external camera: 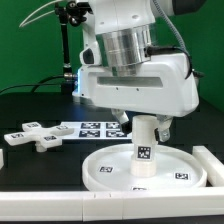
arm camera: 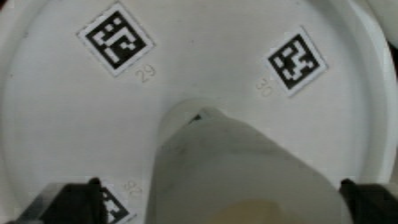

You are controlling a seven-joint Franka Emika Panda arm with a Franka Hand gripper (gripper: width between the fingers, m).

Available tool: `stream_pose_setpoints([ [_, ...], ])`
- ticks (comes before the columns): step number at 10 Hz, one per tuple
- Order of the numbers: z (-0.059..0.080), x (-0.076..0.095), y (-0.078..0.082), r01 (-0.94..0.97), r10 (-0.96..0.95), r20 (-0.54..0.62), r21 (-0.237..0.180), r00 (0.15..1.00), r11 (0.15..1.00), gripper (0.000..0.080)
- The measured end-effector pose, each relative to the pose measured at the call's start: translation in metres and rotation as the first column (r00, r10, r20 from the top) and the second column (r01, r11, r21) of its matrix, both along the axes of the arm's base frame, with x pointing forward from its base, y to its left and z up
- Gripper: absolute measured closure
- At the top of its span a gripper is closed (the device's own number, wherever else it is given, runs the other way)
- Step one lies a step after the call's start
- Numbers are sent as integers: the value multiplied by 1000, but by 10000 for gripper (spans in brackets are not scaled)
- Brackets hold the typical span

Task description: Assemble round table

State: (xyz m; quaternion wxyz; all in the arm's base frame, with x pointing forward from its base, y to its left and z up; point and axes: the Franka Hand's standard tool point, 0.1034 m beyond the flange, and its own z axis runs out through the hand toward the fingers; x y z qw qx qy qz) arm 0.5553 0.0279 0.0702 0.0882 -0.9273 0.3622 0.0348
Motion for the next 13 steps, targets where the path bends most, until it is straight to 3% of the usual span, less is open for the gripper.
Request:
stream_pose_setpoints([
  [4,1,1,3,-387,388,62,-31,920,922,150],
  [9,0,0,2,-649,652,103,-61,752,758,150],
  [10,1,1,1,-754,759,97,-92,644,651,150],
  [13,2,2,4,-881,890,89,-129,447,456,150],
])
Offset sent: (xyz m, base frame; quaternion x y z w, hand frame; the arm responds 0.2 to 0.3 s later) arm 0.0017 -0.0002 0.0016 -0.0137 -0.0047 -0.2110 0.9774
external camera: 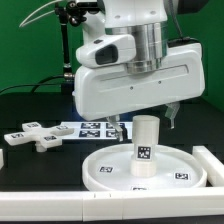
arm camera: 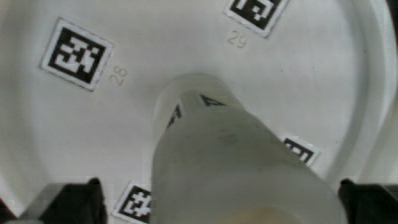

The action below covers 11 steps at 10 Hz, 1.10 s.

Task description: Assemble round table

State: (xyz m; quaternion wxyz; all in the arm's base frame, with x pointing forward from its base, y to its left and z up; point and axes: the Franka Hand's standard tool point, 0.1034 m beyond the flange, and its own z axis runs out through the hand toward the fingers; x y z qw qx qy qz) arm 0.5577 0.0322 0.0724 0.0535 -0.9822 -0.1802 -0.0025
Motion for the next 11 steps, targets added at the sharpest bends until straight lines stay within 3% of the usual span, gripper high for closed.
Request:
stream_pose_setpoints([
  [4,-1,0,-3,-293,293,27,-12,956,956,150],
  [7,-1,-1,0,-581,583,26,-59,812,812,150],
  [11,-1,-1,9,-812,814,7,-75,580,579,150],
])
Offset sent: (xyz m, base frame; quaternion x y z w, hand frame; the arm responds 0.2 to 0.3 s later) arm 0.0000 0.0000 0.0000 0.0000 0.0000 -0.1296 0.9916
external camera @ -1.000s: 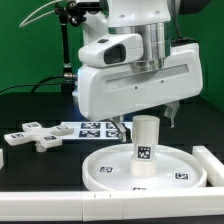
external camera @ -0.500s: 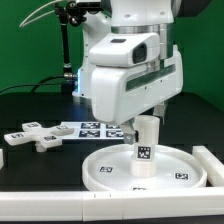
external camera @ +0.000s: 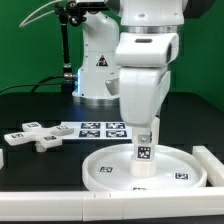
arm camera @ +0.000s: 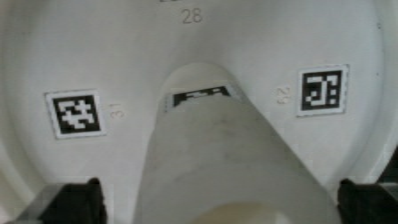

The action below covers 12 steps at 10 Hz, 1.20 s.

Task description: Assemble round table

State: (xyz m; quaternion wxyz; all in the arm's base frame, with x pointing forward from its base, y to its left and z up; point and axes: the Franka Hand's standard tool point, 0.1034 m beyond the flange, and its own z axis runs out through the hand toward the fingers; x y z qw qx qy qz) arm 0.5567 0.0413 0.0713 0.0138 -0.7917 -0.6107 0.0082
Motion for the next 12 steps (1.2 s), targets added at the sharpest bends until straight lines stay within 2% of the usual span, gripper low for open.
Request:
stream_pose_setpoints([
  [3,0,0,2,-242,242,-4,-20,970,970,150],
  [7,-1,-1,-1,-410,410,-9,-26,912,912,150],
  [8,-1,-1,-4,-503,502,-15,-31,865,864,150],
  [11,-2,-1,-7,-539,539,-22,-35,842,841,159],
  [12,-2,-1,-7,-539,538,-21,-36,843,842,324],
])
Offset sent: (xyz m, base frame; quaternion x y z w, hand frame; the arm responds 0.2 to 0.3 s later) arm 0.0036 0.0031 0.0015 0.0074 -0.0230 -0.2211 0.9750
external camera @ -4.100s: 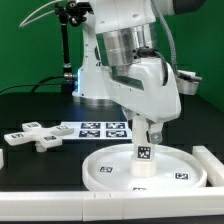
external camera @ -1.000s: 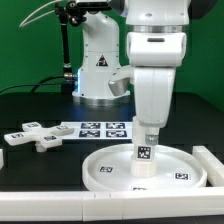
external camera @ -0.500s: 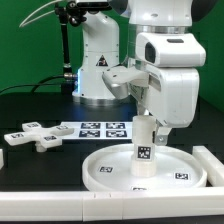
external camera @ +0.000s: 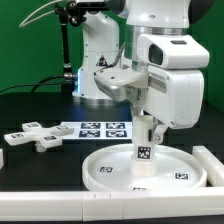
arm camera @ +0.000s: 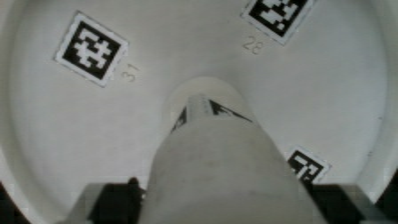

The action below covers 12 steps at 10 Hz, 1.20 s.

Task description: Assemble round table

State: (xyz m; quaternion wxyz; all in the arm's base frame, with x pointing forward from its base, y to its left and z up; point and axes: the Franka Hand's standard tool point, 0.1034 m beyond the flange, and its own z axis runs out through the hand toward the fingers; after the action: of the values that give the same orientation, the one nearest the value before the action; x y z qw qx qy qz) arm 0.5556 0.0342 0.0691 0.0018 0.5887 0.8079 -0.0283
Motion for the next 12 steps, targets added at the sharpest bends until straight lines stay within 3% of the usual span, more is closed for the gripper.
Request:
stream_pose_setpoints([
  [1,0,0,0,0,0,0,0,1000,1000,393],
  [4,0,0,-1,43,-43,2,-1,999,999,393],
  [6,0,0,-3,192,-192,0,-6,981,981,393],
  [12,0,-1,-4,561,-561,20,-12,828,828,390],
])
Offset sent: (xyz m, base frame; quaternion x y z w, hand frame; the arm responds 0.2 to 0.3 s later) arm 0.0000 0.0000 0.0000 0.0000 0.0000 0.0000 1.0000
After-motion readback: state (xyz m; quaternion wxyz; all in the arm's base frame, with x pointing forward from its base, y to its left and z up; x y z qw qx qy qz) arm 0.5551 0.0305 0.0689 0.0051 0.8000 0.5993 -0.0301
